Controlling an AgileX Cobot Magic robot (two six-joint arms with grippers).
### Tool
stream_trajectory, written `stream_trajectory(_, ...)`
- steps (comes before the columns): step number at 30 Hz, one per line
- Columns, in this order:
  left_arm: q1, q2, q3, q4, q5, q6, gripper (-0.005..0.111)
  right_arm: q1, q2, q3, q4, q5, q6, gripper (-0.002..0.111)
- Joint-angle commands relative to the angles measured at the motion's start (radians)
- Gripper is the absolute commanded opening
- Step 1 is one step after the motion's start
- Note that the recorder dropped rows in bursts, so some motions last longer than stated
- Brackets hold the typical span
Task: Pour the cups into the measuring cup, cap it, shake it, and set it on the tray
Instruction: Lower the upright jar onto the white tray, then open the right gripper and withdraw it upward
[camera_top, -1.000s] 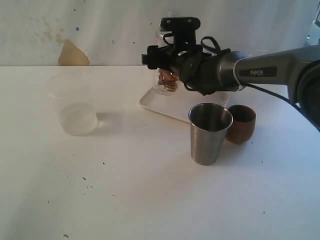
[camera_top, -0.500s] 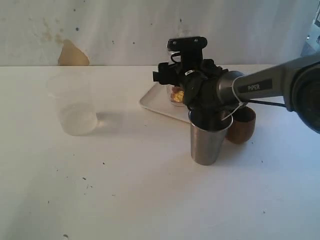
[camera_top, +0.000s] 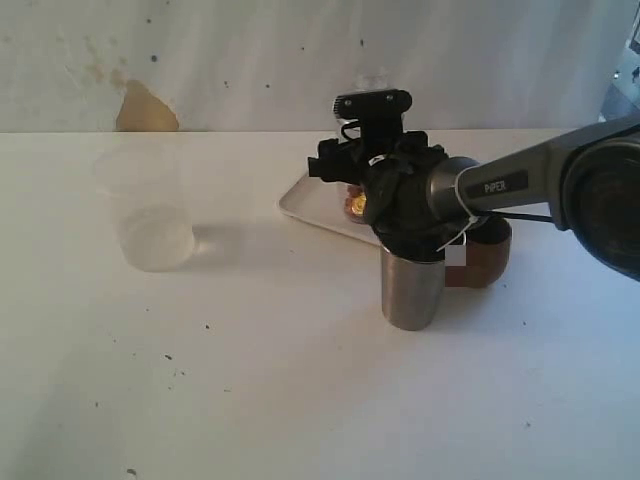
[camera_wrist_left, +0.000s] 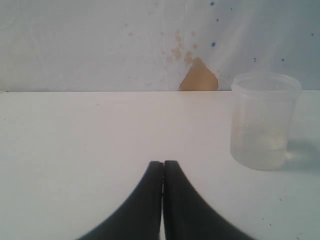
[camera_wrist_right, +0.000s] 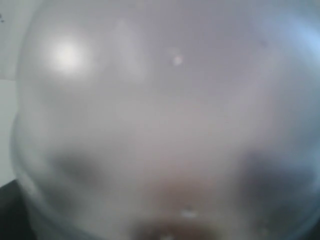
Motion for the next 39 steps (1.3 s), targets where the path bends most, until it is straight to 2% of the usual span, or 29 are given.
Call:
stream_trajectory(1, 0.004, -0.003, 0.006, -0.001, -0.013, -0.002, 0.001, -0.001, -0.010, 0.000, -0.015, -0.028, -0.012, 0.080)
stream_trajectory(2, 0.004, -0.003, 0.006, -0.001, -0.013, -0.002, 0.001, -0.001, -0.010, 0.000, -0.015, -0.039, -0.012, 0.098)
stream_trajectory(3, 0.004, -0.003, 0.006, -0.001, -0.013, -0.002, 0.001, -0.001, -0.011, 0.000, -0.015, -0.039, -0.012, 0.105)
stream_trajectory(23, 0.004, -0.003, 0.006, -0.001, -0.013, -0.002, 0.001, -0.001, -0.155, 0.000, 0.013, 0.004, -0.042, 0.104)
stream_trajectory(27, 0.004, -0.003, 0.006, -0.001, -0.013, -0.002, 0.001, -0.001, -0.192, 0.000, 0.022, -0.010, -0.042, 0.090)
stream_trajectory(30, 0.004, -0.003, 0.006, -0.001, -0.013, -0.002, 0.001, -0.001, -0.223, 0.000, 0.029, -0.037, -0.042, 0.075)
stream_trajectory(35, 0.004, -0.003, 0.006, -0.001, -0.013, -0.002, 0.001, -0.001, -0.316, 0.000, 0.031, -0.017, -0.050, 0.043)
stream_trajectory(39, 0.004, -0.003, 0.006, -0.001, -0.013, -0.002, 0.001, -0.001, -0.418, 0.000, 0.049, 0.132, -0.135, 0.017)
